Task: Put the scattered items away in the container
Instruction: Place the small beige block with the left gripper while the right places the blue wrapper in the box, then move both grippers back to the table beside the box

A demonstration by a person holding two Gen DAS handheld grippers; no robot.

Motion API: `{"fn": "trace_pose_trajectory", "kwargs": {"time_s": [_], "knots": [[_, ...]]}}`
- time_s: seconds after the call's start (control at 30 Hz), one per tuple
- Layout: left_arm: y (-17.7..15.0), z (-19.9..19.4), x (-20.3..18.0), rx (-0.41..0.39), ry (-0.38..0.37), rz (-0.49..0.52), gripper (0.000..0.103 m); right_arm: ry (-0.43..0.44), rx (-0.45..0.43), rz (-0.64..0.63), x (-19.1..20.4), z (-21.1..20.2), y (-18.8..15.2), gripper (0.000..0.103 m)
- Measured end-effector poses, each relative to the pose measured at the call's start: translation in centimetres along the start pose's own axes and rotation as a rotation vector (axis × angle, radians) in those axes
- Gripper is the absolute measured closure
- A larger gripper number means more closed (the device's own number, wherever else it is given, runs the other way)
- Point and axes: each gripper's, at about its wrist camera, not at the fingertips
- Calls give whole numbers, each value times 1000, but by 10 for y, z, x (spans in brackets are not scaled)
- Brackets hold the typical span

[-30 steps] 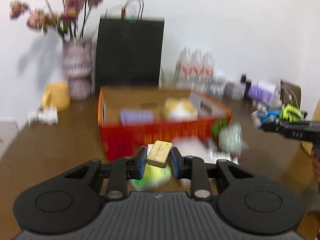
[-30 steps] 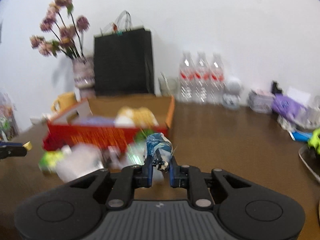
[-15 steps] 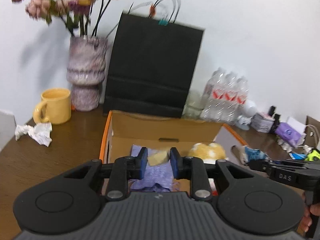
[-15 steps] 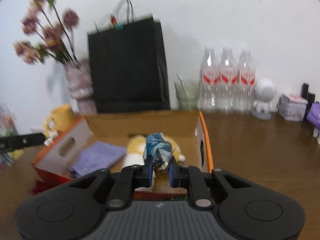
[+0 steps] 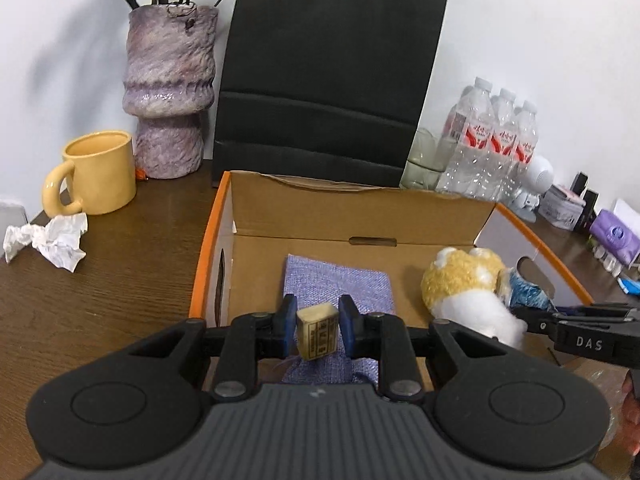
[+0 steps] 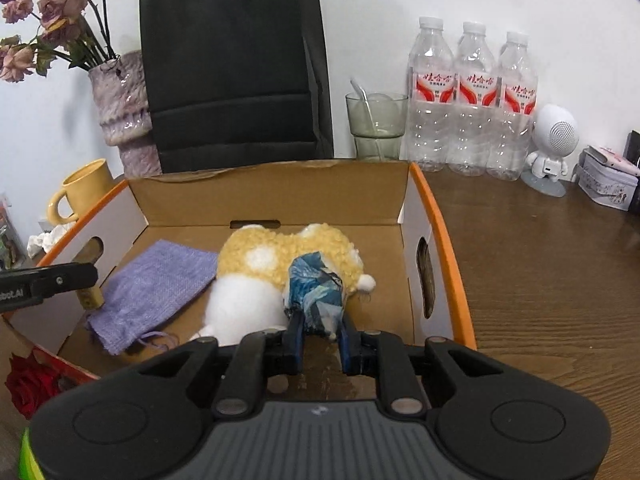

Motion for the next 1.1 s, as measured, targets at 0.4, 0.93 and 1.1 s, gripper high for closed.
{"fn": "trace_pose_trajectory", "kwargs": {"time_s": [0.4, 0.93, 1.1], "knots": [[-3, -10, -21, -41, 20, 74, 0, 25, -67, -38, 11, -17, 4, 12], [1, -44, -18, -104, 46, 99, 0, -2, -156, 5, -4, -58, 10, 4], [-1, -85, -1, -171, 57, 71, 0, -27, -246, 12, -25, -104, 4, 1]]}}
Point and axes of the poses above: each gripper's, at about its wrist camera, not at the fingertips, and z roughly the way its jaws point, x to its left, y to its top, and after that the axes turned 6 degrees about -y, right-handed
